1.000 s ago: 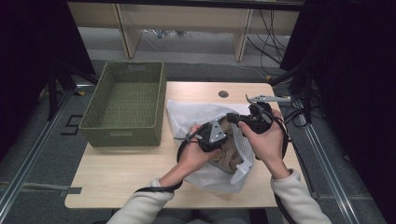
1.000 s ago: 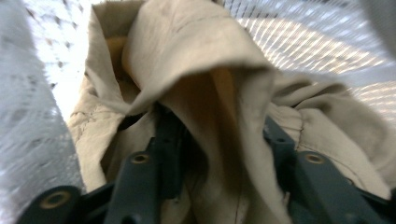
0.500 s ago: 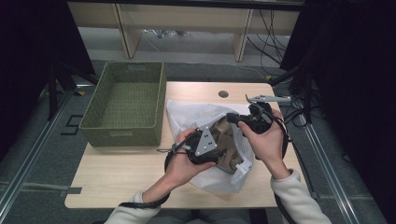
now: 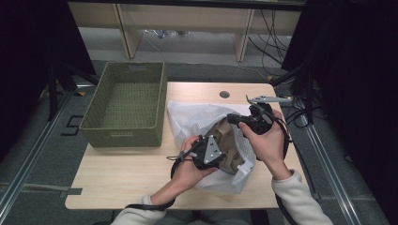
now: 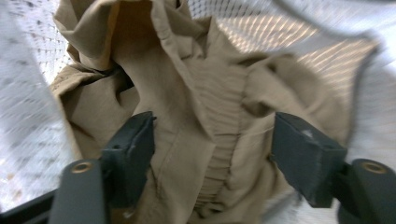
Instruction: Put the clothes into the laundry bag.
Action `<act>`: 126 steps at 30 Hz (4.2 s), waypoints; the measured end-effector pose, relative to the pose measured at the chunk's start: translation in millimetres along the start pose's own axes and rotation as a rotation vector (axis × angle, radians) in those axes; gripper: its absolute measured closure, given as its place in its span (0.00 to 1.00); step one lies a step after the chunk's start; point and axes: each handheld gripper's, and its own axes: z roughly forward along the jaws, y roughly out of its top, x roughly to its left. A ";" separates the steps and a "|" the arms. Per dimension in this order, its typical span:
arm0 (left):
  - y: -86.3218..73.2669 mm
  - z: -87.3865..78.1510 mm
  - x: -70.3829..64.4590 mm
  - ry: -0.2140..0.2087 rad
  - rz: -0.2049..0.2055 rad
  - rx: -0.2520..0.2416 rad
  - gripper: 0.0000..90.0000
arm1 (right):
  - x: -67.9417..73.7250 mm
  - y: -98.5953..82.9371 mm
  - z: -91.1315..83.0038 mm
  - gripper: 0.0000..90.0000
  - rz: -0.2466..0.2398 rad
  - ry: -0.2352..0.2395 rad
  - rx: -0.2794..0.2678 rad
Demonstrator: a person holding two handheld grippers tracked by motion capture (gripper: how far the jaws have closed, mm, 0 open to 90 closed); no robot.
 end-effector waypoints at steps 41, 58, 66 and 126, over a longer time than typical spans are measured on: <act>14.9 40.1 38.7 0.027 -0.133 -0.096 0.78 | 20.9 0.3 -6.2 1.00 -0.062 0.055 -0.055; 10.7 -7.5 27.1 -0.014 -0.114 -0.135 0.46 | 6.4 2.0 -7.5 1.00 -0.014 0.025 -0.041; -15.8 -49.0 31.7 0.064 -0.138 -0.099 0.47 | 7.8 0.5 -3.7 1.00 -0.021 0.028 -0.025; -80.0 -52.7 20.4 -0.058 -0.218 0.245 1.00 | 11.9 -2.5 -3.1 1.00 -0.021 0.030 0.014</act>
